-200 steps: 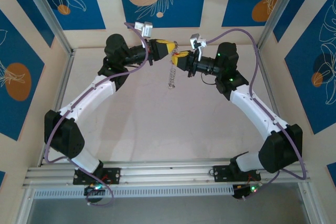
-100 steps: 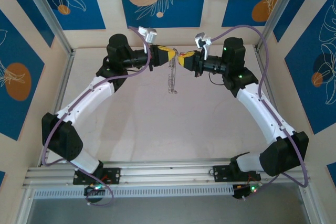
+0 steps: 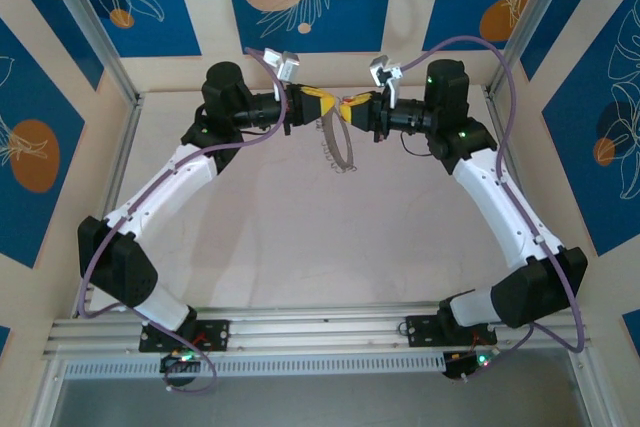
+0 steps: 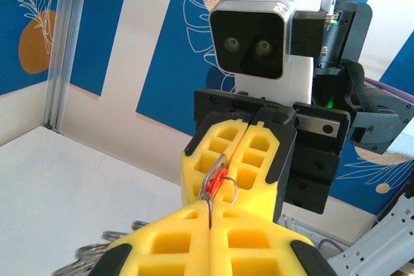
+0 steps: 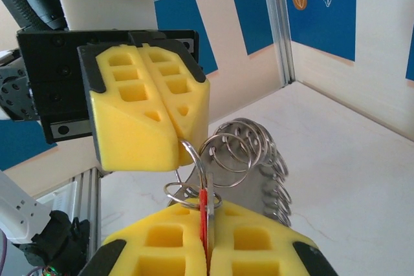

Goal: Put the keys on the keyring

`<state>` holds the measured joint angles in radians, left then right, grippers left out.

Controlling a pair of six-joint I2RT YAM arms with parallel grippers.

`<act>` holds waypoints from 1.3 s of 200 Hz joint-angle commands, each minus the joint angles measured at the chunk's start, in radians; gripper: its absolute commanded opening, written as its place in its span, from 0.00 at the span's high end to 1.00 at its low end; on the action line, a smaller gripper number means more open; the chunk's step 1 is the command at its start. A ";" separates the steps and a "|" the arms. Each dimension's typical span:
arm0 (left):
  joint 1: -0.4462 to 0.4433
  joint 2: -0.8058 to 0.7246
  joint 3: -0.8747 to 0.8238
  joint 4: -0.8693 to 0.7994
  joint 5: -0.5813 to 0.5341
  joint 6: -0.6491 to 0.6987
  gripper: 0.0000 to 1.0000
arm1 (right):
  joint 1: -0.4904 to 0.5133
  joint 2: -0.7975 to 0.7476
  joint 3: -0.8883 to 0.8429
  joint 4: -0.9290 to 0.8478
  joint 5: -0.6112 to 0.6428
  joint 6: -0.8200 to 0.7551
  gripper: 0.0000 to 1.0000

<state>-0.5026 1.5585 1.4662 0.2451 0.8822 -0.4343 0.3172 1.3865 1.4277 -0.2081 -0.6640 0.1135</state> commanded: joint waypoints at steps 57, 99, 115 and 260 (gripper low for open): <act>-0.020 -0.023 0.037 0.027 0.029 0.008 1.00 | 0.017 0.037 0.057 -0.103 -0.027 -0.073 1.00; -0.020 -0.023 0.034 0.008 0.041 0.020 1.00 | -0.024 0.031 0.071 -0.141 -0.039 -0.091 1.00; -0.020 -0.020 0.033 0.004 0.049 0.025 1.00 | -0.033 0.031 0.086 -0.164 -0.046 -0.105 1.00; -0.030 0.001 0.063 -0.025 0.098 0.037 1.00 | -0.021 0.102 0.233 -0.344 -0.101 -0.228 1.00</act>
<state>-0.5159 1.5589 1.4849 0.2153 0.9272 -0.4152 0.2817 1.4639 1.6009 -0.4828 -0.7418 -0.0624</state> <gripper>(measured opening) 0.047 0.066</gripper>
